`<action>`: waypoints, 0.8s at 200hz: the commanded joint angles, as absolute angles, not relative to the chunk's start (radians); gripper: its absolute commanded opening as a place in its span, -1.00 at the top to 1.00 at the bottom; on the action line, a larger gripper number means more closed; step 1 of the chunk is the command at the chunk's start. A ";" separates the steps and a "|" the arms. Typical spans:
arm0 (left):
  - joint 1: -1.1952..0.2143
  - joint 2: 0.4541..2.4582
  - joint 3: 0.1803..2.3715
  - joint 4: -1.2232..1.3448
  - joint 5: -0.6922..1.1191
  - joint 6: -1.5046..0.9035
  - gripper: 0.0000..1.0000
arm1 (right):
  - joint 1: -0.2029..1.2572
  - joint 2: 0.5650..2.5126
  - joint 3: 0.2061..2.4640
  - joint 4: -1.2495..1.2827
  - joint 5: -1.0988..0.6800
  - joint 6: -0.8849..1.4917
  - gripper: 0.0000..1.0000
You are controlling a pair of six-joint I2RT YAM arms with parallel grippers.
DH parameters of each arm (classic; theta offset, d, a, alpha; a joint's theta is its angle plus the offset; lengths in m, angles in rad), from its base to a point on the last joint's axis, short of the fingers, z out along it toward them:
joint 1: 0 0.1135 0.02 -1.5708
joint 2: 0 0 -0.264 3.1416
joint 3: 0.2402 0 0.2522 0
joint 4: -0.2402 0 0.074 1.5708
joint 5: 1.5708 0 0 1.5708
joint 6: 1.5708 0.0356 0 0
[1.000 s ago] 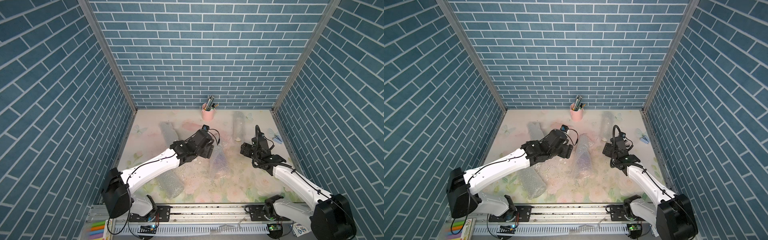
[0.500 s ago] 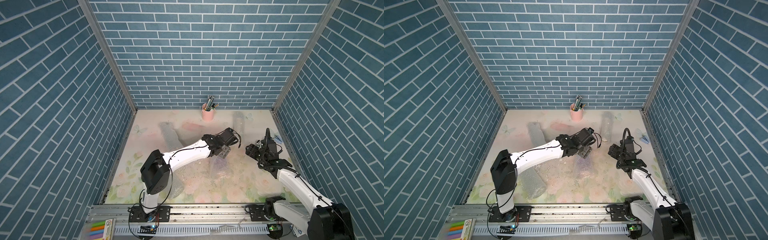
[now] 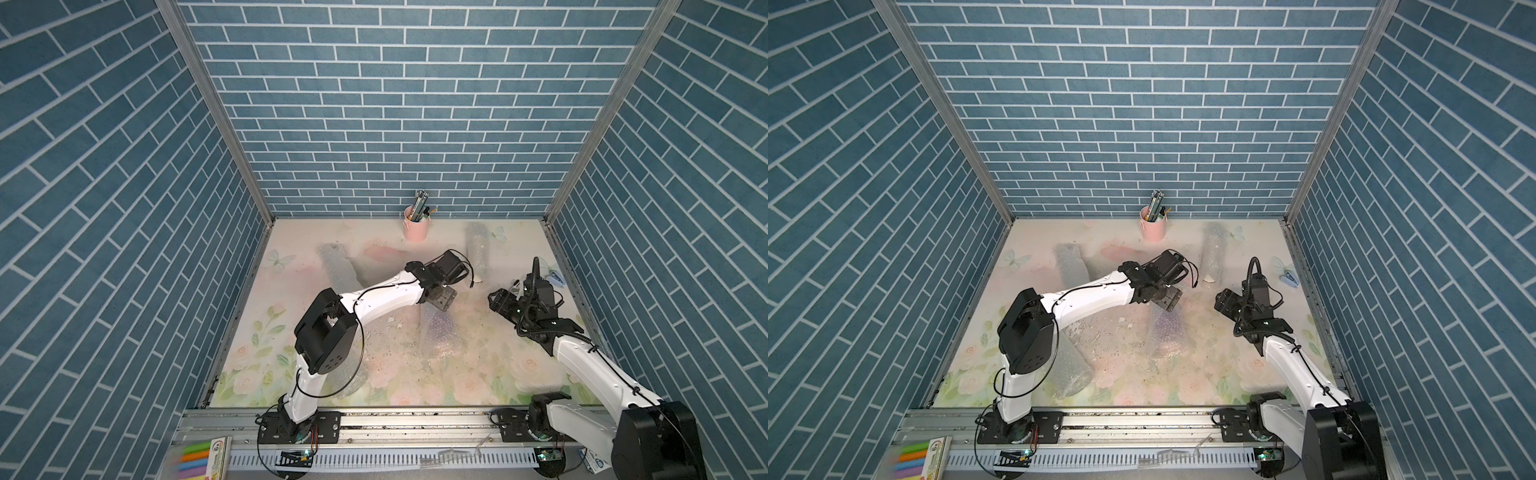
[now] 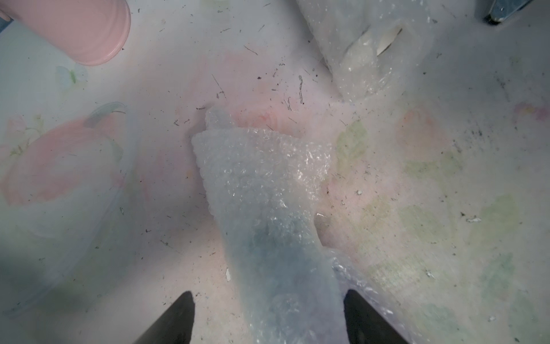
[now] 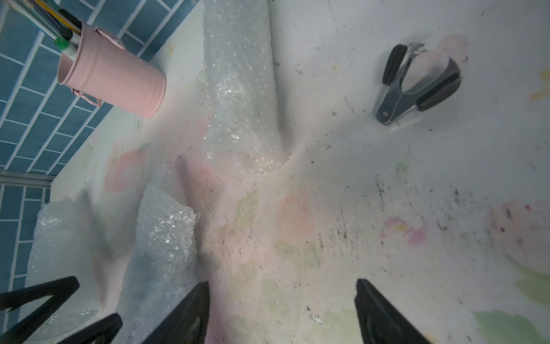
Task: Unwrap the vase from the bubble wrap
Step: Unwrap the bubble wrap at the center of the board.
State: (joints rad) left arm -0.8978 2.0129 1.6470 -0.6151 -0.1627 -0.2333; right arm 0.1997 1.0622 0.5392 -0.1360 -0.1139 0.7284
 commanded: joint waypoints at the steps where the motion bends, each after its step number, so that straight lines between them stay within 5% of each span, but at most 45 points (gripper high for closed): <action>1: -0.854 2.000 1.561 -0.546 -0.075 -0.279 -0.59 | 0.198 1.067 0.550 -0.138 -0.149 0.720 -0.55; 160: -0.679 1.784 1.129 -0.300 0.008 -0.371 -0.55 | 0.512 1.306 0.662 -0.013 -0.094 0.825 -0.46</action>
State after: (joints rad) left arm -0.6937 1.7920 1.1748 -0.2939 -0.0021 -0.3569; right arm 0.4759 1.2728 0.6415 -0.0753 -0.1173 0.7578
